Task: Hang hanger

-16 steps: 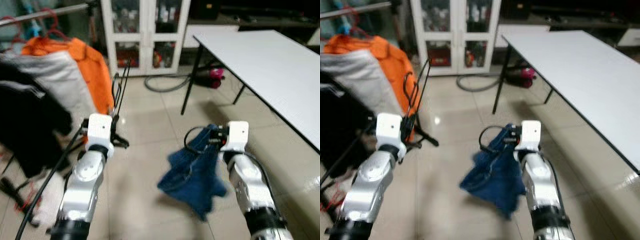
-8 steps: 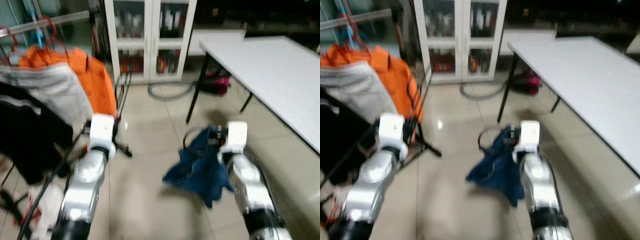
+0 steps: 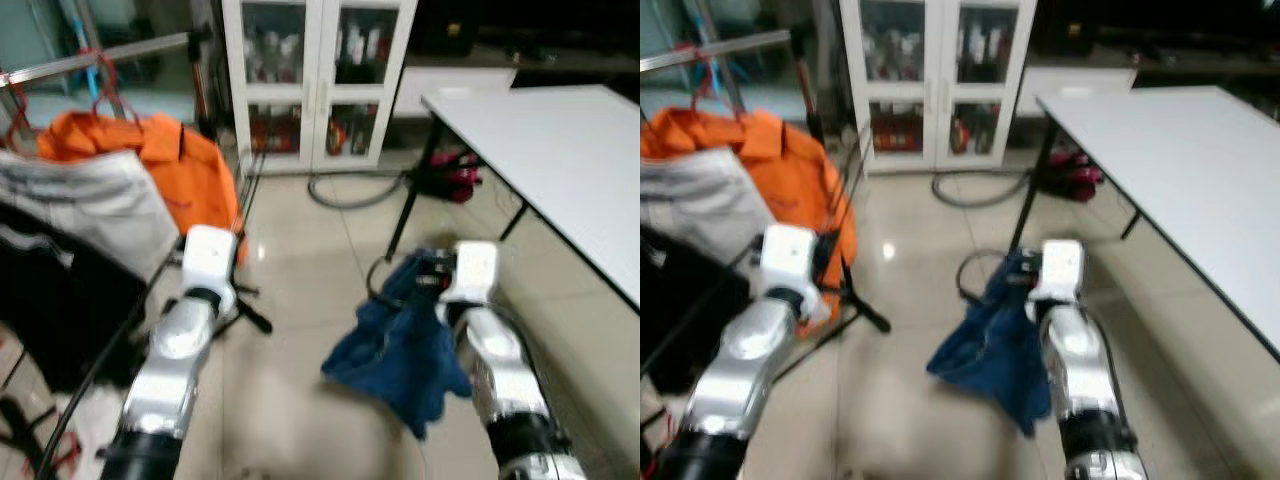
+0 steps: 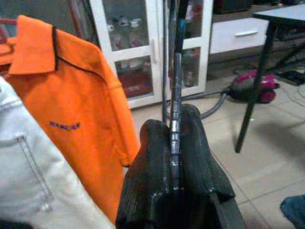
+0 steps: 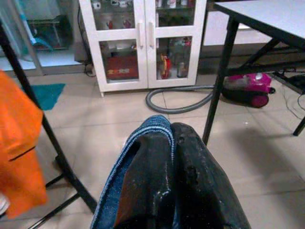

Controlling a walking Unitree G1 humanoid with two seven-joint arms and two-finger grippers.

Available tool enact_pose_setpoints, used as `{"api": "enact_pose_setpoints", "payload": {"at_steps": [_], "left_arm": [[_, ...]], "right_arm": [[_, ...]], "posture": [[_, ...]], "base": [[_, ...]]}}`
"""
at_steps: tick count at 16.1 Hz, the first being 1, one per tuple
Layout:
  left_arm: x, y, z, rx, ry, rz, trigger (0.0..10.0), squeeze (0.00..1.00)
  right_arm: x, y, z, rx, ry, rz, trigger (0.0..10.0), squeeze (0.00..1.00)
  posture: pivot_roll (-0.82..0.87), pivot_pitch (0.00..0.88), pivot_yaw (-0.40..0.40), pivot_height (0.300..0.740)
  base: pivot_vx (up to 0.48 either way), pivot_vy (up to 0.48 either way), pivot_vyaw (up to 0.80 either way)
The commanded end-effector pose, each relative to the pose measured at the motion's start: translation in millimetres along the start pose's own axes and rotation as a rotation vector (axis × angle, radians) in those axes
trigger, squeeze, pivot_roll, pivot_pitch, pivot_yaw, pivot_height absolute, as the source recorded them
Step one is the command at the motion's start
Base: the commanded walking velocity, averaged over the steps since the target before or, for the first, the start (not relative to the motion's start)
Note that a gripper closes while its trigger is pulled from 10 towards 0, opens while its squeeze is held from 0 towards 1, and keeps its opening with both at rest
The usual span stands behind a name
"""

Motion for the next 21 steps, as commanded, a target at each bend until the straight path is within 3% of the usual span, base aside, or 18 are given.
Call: {"api": "enact_pose_setpoints", "payload": {"at_steps": [1,12,15,21], "left_arm": [[3.3,-12.8,8.7,0.0,-0.027,-0.038,10.0,0.0],[6.8,-22.0,8.6,0.019,-0.028,-0.089,10.0,0.0],[7.8,-23.2,6.1,0.018,-0.012,-0.091,10.0,0.0],[8.2,-25.7,4.7,0.01,-0.007,-0.097,10.0,0.0]], "right_arm": [[0.0,-12.9,15.6,-0.01,-0.056,-0.032,0.0,0.0],[0.2,-14.4,12.8,-0.018,-0.04,-0.033,0.0,0.0],[0.7,-14.3,13.3,-0.004,-0.048,-0.036,0.0,0.0],[1.3,-15.1,15.1,-0.01,-0.055,-0.041,0.0,0.0]], "posture": [[0.0,0.0,-0.051,0.74],[-0.01,0.0,-0.047,0.74],[-0.01,0.0,-0.047,0.74],[-0.02,0.0,-0.046,0.74]], "base": [[0.431,0.0,0.0],[0.432,0.0,0.0],[0.37,0.0,-0.75],[0.0,0.0,-0.76]]}}
Point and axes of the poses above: a point about 5 cm out from each wrist's last joint towards the gripper, its own x axis pointing out of the wrist towards the gripper, its own z axis along the axis of the wrist's last joint, y = z × x, the point moved 4 cm from there along x, pointing out of the wrist towards the gripper, and after that the axes turned 6 degrees about x, right-handed, at the moved point
